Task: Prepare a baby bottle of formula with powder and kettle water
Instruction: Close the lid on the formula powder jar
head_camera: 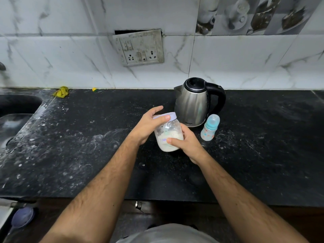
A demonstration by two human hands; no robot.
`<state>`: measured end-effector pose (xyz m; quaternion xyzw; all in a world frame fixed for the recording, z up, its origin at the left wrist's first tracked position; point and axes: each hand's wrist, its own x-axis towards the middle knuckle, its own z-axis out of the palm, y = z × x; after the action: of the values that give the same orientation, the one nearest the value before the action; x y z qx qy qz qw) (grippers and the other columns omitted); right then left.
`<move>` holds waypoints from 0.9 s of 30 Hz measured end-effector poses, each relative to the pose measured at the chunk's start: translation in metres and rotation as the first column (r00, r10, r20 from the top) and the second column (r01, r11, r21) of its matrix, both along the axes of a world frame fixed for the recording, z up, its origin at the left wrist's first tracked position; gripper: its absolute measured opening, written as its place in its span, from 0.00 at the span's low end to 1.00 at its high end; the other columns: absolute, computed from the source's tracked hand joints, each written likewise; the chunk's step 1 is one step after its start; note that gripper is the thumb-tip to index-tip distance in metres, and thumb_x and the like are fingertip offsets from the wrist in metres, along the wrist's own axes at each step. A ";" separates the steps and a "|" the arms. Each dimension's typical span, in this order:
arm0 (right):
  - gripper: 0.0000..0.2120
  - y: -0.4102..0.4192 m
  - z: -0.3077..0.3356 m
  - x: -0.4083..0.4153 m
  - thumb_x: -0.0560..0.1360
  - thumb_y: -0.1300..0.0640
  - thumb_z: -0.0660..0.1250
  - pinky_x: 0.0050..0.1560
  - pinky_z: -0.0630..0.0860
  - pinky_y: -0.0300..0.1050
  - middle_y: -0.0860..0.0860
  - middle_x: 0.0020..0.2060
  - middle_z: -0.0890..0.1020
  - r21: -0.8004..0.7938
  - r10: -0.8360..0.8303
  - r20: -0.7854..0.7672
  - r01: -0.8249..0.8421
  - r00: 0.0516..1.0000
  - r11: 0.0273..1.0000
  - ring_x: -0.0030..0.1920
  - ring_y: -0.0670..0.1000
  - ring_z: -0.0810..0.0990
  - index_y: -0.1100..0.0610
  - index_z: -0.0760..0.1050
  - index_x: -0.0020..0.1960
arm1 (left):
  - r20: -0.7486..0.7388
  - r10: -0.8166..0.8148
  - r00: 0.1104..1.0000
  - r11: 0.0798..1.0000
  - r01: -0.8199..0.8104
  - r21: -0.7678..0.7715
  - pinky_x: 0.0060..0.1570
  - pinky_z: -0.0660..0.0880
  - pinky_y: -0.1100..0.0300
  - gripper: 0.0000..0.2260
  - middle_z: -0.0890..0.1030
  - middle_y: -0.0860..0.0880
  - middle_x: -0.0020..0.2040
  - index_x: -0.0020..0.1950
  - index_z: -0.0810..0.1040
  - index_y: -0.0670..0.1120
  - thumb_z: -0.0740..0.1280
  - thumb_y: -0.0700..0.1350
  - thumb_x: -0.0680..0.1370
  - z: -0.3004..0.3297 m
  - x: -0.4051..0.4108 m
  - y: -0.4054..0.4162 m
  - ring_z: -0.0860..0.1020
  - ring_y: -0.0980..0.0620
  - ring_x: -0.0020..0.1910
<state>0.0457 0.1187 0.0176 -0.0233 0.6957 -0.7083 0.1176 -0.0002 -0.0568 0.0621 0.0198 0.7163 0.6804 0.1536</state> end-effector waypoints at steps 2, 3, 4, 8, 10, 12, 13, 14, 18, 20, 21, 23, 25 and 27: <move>0.35 0.004 -0.001 0.000 0.63 0.57 0.78 0.61 0.79 0.51 0.55 0.59 0.83 -0.024 0.048 0.032 -0.047 0.998 0.999 0.60 0.55 0.82 0.56 0.72 0.68 | -0.012 -0.030 0.999 0.999 0.031 0.025 0.55 0.78 0.56 0.36 0.83 0.44 0.57 0.73 0.69 0.47 0.76 0.51 0.67 -0.001 0.000 -0.005 0.84 0.50 0.53; 0.36 0.005 -0.001 0.001 0.62 0.56 0.78 0.61 0.78 0.51 0.56 0.59 0.83 -0.031 0.062 0.042 -0.061 0.997 0.998 0.61 0.56 0.81 0.56 0.71 0.68 | -0.015 -0.040 0.999 0.999 0.041 0.029 0.54 0.78 0.57 0.35 0.84 0.45 0.57 0.72 0.70 0.47 0.76 0.51 0.67 -0.002 0.000 -0.006 0.84 0.51 0.53; 0.37 0.006 -0.001 0.002 0.62 0.55 0.78 0.61 0.78 0.51 0.56 0.60 0.83 -0.018 0.067 0.046 -0.066 0.997 0.998 0.61 0.56 0.81 0.57 0.71 0.68 | -0.018 -0.041 0.999 0.999 0.042 0.023 0.53 0.78 0.58 0.35 0.84 0.45 0.57 0.72 0.71 0.47 0.75 0.51 0.67 -0.003 0.001 -0.006 0.83 0.51 0.52; 0.39 -0.004 0.001 0.005 0.62 0.53 0.78 0.62 0.77 0.50 0.50 0.61 0.80 0.119 0.008 -0.001 -0.008 1.000 0.993 0.62 0.50 0.80 0.53 0.67 0.71 | -0.053 -0.002 0.999 0.999 0.000 -0.037 0.56 0.79 0.57 0.34 0.80 0.46 0.61 0.72 0.71 0.50 0.74 0.52 0.67 -0.002 0.005 0.009 0.82 0.51 0.56; 0.43 -0.008 0.000 0.005 0.62 0.49 0.82 0.65 0.76 0.56 0.50 0.63 0.79 0.179 0.018 -0.053 -0.008 0.998 0.984 0.64 0.50 0.79 0.52 0.65 0.71 | -0.087 0.035 0.996 0.997 -0.040 -0.059 0.57 0.79 0.55 0.38 0.79 0.47 0.61 0.72 0.71 0.52 0.77 0.57 0.64 -0.002 0.005 0.014 0.81 0.51 0.57; 0.47 -0.009 -0.004 0.004 0.59 0.48 0.84 0.64 0.76 0.57 0.49 0.64 0.78 0.201 0.008 -0.082 0.009 0.997 0.979 0.64 0.49 0.78 0.52 0.65 0.72 | -0.087 0.036 0.996 0.997 -0.041 -0.060 0.57 0.80 0.54 0.39 0.79 0.47 0.60 0.71 0.72 0.53 0.78 0.58 0.61 0.001 0.004 0.014 0.81 0.50 0.57; 0.47 -0.009 -0.003 0.004 0.58 0.48 0.84 0.64 0.77 0.56 0.48 0.63 0.79 0.209 -0.009 -0.082 0.026 0.997 0.978 0.63 0.48 0.79 0.51 0.65 0.71 | -0.081 0.022 0.996 0.998 -0.026 -0.054 0.56 0.80 0.54 0.38 0.80 0.47 0.59 0.70 0.72 0.53 0.78 0.57 0.62 0.002 0.004 0.014 0.82 0.50 0.56; 0.47 -0.009 -0.003 0.004 0.58 0.48 0.84 0.63 0.77 0.55 0.47 0.62 0.79 0.209 -0.019 -0.076 0.035 0.997 0.977 0.62 0.47 0.79 0.51 0.65 0.71 | -0.080 0.008 0.997 0.999 -0.012 -0.049 0.54 0.80 0.56 0.35 0.80 0.47 0.58 0.69 0.73 0.53 0.78 0.55 0.64 0.004 0.004 0.014 0.83 0.50 0.55; 0.44 -0.009 -0.003 0.001 0.58 0.51 0.83 0.61 0.78 0.57 0.50 0.60 0.80 0.216 0.000 -0.076 0.017 0.997 0.976 0.59 0.49 0.81 0.53 0.66 0.69 | -0.080 0.002 0.997 1.000 -0.003 -0.014 0.46 0.79 0.61 0.26 0.83 0.49 0.52 0.65 0.76 0.51 0.75 0.48 0.67 0.009 0.006 0.014 0.84 0.54 0.46; 0.43 -0.010 -0.004 0.000 0.58 0.52 0.82 0.61 0.79 0.57 0.51 0.59 0.81 0.198 -0.010 -0.065 0.022 0.998 0.980 0.59 0.49 0.81 0.54 0.66 0.69 | -0.082 -0.008 0.997 1.000 0.007 -0.004 0.44 0.79 0.61 0.25 0.83 0.50 0.50 0.64 0.77 0.49 0.75 0.47 0.67 0.011 0.007 0.014 0.84 0.55 0.45; 0.43 -0.010 -0.004 0.001 0.58 0.53 0.81 0.61 0.79 0.56 0.51 0.59 0.81 0.190 -0.013 -0.060 0.024 0.998 0.982 0.59 0.49 0.81 0.54 0.66 0.69 | -0.084 -0.018 0.996 1.000 0.018 -0.005 0.44 0.79 0.61 0.24 0.83 0.49 0.50 0.64 0.78 0.49 0.74 0.47 0.68 0.011 0.007 0.013 0.84 0.55 0.45; 0.43 -0.010 -0.003 0.001 0.58 0.54 0.81 0.62 0.78 0.56 0.52 0.60 0.80 0.173 -0.008 -0.055 0.017 0.998 0.985 0.59 0.50 0.81 0.55 0.66 0.69 | -0.087 -0.040 0.995 0.999 0.040 -0.003 0.45 0.79 0.60 0.23 0.83 0.49 0.51 0.63 0.78 0.49 0.74 0.47 0.68 0.012 0.007 0.012 0.83 0.54 0.46; 0.43 -0.010 -0.003 0.001 0.58 0.54 0.81 0.62 0.78 0.57 0.52 0.60 0.80 0.173 0.011 -0.053 -0.001 0.999 0.985 0.60 0.50 0.81 0.55 0.66 0.69 | -0.089 -0.052 0.995 0.999 0.052 0.004 0.47 0.79 0.59 0.22 0.83 0.48 0.52 0.62 0.79 0.49 0.73 0.46 0.68 0.012 0.007 0.010 0.83 0.53 0.47; 0.43 -0.010 -0.001 0.001 0.57 0.54 0.81 0.62 0.78 0.56 0.52 0.60 0.80 0.162 0.027 -0.043 -0.019 0.999 0.987 0.60 0.50 0.80 0.55 0.66 0.68 | -0.094 -0.060 0.994 0.998 0.061 0.002 0.47 0.79 0.58 0.21 0.83 0.47 0.53 0.61 0.79 0.49 0.73 0.46 0.68 0.011 0.008 0.009 0.83 0.52 0.48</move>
<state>0.0463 0.1092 0.0163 -0.0375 0.7528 -0.6477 0.1118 0.0076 -0.0479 0.0727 0.0737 0.7200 0.6756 0.1404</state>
